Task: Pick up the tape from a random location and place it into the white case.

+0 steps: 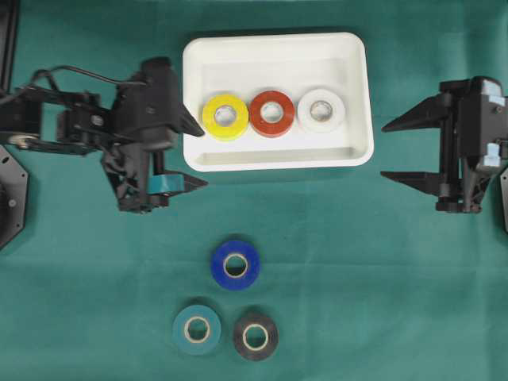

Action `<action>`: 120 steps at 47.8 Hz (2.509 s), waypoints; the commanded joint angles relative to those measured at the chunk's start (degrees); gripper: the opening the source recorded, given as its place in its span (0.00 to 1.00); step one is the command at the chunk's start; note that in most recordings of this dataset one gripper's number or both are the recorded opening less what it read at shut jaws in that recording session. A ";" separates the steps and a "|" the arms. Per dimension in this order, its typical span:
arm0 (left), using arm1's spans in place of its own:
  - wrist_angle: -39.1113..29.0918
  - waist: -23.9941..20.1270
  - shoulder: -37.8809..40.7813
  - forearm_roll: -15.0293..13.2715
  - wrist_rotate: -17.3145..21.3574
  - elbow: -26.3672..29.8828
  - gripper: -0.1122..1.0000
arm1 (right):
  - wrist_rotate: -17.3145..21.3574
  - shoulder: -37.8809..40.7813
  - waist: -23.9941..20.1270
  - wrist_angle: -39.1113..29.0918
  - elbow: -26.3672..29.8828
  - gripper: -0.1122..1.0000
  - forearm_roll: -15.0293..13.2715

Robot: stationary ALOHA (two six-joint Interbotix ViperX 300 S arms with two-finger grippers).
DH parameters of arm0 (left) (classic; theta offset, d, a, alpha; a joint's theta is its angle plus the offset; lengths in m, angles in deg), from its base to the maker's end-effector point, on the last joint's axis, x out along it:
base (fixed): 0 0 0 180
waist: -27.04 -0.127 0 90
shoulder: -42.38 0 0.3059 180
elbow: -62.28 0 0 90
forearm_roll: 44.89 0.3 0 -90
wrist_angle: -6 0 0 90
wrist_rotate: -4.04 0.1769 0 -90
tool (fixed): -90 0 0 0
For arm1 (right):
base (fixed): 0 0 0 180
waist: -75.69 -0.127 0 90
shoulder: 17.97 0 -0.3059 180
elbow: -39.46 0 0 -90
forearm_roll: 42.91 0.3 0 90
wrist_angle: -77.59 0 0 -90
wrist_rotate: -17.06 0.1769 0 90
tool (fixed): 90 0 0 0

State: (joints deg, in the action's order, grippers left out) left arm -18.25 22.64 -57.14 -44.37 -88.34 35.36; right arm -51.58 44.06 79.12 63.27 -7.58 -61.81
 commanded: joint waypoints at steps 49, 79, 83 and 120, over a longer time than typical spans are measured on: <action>3.16 -2.29 -30.94 0.09 1.58 -15.03 0.94 | 0.00 -15.03 0.09 -5.10 1.76 0.77 -3.43; 18.37 -2.29 -37.44 -0.18 4.13 -25.40 0.94 | 0.00 -17.23 0.09 -3.16 0.00 0.77 -3.60; 21.27 -2.29 -37.35 -0.18 4.13 -27.33 0.94 | 0.00 -17.31 0.18 -2.11 -0.70 0.77 -3.60; 22.85 -2.29 -36.65 -0.62 3.52 -30.76 0.94 | 0.53 -16.17 0.09 2.55 -4.75 0.77 -3.60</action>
State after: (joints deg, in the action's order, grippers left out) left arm 4.33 20.45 -94.32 -44.81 -84.73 3.99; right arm -51.14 27.09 79.21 65.46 -12.94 -65.24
